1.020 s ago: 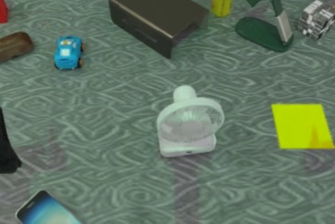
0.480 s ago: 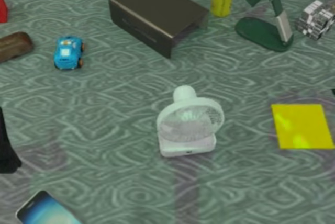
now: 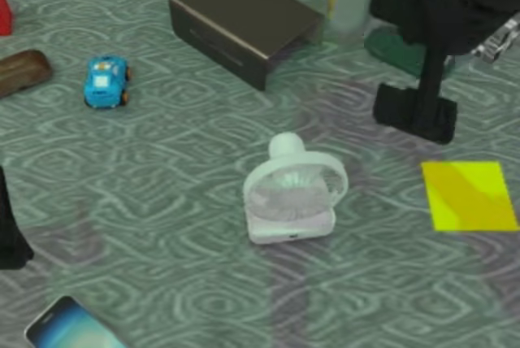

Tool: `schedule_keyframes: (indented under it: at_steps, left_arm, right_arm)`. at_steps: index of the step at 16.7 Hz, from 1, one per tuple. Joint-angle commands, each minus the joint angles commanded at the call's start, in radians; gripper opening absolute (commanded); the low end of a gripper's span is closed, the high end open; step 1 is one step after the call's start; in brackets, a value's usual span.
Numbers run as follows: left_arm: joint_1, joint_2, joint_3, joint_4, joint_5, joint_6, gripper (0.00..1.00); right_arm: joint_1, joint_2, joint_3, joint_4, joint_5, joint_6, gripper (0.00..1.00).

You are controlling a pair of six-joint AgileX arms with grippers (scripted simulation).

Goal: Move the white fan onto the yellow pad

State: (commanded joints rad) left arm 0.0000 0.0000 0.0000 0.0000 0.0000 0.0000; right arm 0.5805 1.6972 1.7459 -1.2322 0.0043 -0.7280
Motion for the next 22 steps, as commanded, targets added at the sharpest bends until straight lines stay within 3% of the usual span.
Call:
schedule_keyframes:
  at_steps: [5, 9, 16, 22]
  left_arm:
    - [0.000, 0.000, 0.000, 0.000, 0.000, 0.000, 1.00]
    - [0.000, 0.000, 0.000, 0.000, 0.000, 0.000, 1.00]
    - [0.000, 0.000, 0.000, 0.000, 0.000, 0.000, 1.00]
    - [0.000, 0.000, 0.000, 0.000, 0.000, 0.000, 1.00]
  right_arm:
    - [0.127, 0.373, 0.380, -0.264, -0.001, -0.156, 1.00]
    - [0.178, 0.518, 0.517, -0.377, -0.002, -0.220, 1.00]
    - [0.178, 0.528, 0.521, -0.380, -0.002, -0.225, 1.00]
    - [0.182, 0.494, 0.323, -0.223, -0.002, -0.225, 1.00]
